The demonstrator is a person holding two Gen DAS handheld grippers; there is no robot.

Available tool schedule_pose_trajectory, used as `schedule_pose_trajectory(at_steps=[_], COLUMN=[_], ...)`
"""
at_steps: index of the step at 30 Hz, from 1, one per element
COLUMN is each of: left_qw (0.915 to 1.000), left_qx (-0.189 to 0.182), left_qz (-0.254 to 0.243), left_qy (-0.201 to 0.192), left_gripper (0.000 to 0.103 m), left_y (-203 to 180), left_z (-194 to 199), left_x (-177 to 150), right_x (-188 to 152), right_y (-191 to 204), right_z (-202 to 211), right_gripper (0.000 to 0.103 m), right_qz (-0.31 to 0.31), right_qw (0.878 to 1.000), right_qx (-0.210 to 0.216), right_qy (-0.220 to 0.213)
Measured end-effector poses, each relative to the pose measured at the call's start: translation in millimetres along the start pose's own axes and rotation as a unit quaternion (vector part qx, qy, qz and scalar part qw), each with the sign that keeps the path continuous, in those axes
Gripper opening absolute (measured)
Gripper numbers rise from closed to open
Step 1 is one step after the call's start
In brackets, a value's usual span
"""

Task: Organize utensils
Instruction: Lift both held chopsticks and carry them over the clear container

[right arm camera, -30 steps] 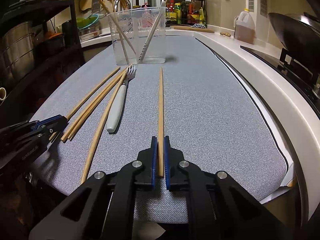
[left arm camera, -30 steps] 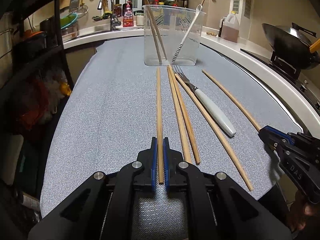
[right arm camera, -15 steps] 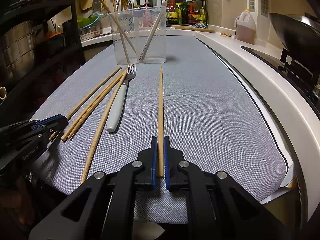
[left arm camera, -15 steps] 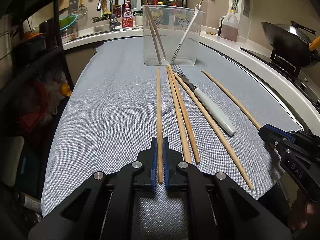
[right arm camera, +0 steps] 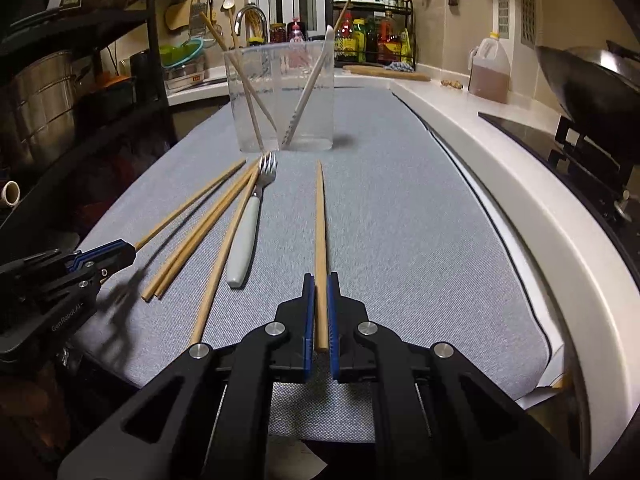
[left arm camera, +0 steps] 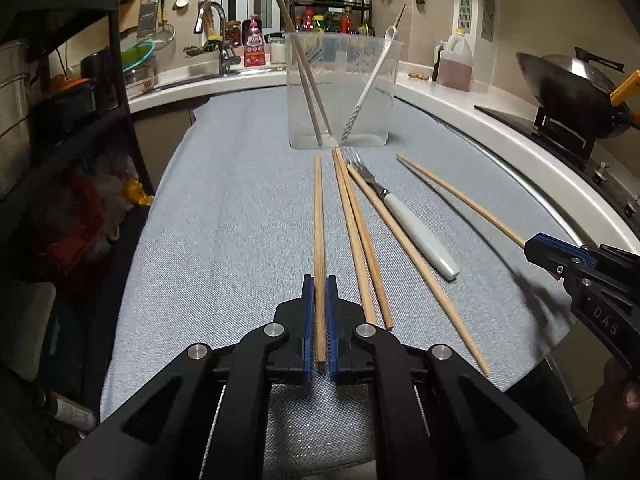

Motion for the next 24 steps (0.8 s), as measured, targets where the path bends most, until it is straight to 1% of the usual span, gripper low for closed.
schedule_pose_trajectory(at_steps=[4,8,15,20,22,24], left_qw=[0.9998,0.9989,0.9961,0.9943,0.9936,0.9929], left_qx=[-0.004,-0.003,-0.003,-0.011,-0.017,-0.020], left_qz=[0.008,0.003,-0.003,0.009,0.012,0.012], left_qy=[-0.019,-0.046,-0.088,-0.106,-0.111,-0.117], left_gripper=[0.006,0.006,0.006,0.006,0.006,0.006], left_y=[3,6,13,17,18,18], left_z=[17,34,55,63,67,70], left_x=[13,31,72,105,118,130], right_x=[12,29,67,88,95,102], right_y=[1,1,-4,-9,-10,-9], right_z=[16,34,58,66,69,72], right_gripper=[0.006,0.006,0.006,0.006,0.006,0.006], right_qz=[0.006,0.015,0.016,0.007,-0.001,0.005], right_qw=[1.000,0.999,0.998,0.998,0.999,0.999], right_qx=[-0.001,-0.003,0.003,0.013,0.020,0.022], right_qy=[-0.015,-0.037,-0.068,-0.054,-0.041,-0.032])
Point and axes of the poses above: each gripper's, at about its wrist camera, not at the fingertips, and z roughly against the way its jaws point, y to its left, x to its top, the point moved 10 cm from there along -z, roughly the way its jaws point, and after that the axes turned 5 degrees about x, right-handed, at the moved point
